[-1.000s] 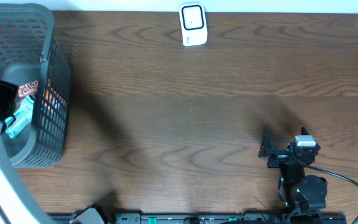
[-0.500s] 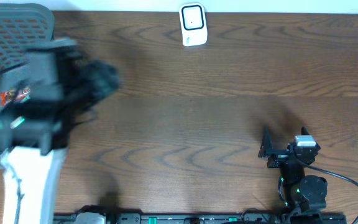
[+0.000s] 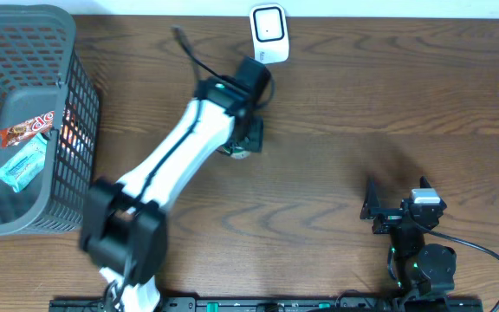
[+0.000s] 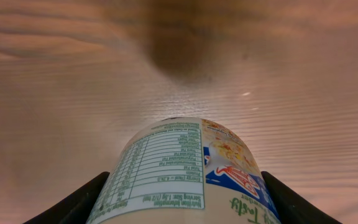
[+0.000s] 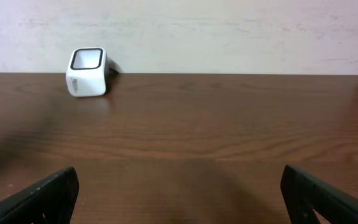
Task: Scan the item barcode
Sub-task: 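Carry the jar to the scanner and set it on the table, then return the left gripper into the basket toward the mint-green wipes pack, then grasp the wipes pack, show it to the scanner, place it beside the jar, then reach the left gripper into the basket and grasp the orange tissue box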
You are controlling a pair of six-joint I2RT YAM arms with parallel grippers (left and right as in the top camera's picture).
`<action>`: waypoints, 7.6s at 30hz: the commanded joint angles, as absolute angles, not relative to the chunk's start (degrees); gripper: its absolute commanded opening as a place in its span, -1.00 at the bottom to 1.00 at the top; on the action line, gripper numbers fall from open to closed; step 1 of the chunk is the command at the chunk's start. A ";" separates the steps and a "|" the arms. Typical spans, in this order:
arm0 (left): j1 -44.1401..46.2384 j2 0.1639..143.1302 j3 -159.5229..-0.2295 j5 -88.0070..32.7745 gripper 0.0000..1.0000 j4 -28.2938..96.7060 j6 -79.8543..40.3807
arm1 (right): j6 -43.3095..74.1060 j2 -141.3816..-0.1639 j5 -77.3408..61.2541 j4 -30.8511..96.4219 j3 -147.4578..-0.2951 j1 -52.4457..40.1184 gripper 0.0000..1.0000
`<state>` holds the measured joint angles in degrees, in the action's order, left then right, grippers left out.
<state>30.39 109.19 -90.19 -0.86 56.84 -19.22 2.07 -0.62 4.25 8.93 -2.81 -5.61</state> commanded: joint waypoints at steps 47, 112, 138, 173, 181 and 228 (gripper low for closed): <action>-34.81 97.43 -113.01 1.98 0.96 79.66 -42.52 | 1.19 -0.38 3.97 8.82 -2.50 -6.11 0.99; -17.50 60.29 -65.91 -29.54 -0.85 18.39 -41.04 | 1.19 -0.38 3.97 8.80 -2.50 -6.11 0.98; 43.42 112.46 -66.30 4.12 -0.12 4.23 -25.08 | 1.21 -0.38 3.97 8.82 -2.50 -6.11 0.98; -30.63 82.63 -89.23 -1.08 0.96 48.03 -15.33 | 1.19 -0.38 3.97 8.82 -2.50 -6.11 0.99; -30.06 99.11 -89.23 -1.10 0.96 49.93 -15.31 | 1.19 -0.38 3.97 8.82 -2.50 -6.11 0.99; -33.91 100.27 -104.31 -7.16 -0.21 57.21 -15.11 | 1.19 -0.38 3.97 8.82 -2.50 -6.11 0.98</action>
